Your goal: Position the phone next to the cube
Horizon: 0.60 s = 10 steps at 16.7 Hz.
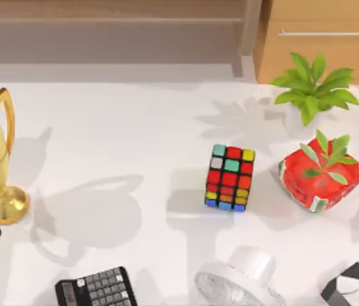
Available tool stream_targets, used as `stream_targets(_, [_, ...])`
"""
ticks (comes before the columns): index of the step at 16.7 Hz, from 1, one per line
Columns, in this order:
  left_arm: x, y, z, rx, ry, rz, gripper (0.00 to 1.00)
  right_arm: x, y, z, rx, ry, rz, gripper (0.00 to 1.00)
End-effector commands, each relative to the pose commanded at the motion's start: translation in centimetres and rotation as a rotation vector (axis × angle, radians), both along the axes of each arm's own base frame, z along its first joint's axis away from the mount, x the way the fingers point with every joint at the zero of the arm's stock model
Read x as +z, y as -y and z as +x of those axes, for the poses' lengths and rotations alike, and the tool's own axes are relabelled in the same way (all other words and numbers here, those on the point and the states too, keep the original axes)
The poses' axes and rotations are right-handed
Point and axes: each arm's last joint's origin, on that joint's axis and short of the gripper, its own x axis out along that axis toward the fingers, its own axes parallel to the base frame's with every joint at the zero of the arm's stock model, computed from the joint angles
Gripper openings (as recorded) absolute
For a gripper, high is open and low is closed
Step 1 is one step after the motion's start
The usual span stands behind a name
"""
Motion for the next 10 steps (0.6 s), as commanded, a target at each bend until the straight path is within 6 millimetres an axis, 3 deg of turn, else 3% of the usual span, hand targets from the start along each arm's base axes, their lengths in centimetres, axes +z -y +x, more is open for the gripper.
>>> stream_targets(5, [0.2, -0.3, 0.2, 0.025, -0.087, 0.028, 1.00, 0.0, 0.0, 0.0, 0.000, 0.000, 0.000, 1.00])
stream_targets(10, [0.5, -1.7, 1.3, 0.105, -0.506, 0.097, 1.00, 0.0, 0.0, 0.0, 0.000, 0.000, 0.000, 1.00])
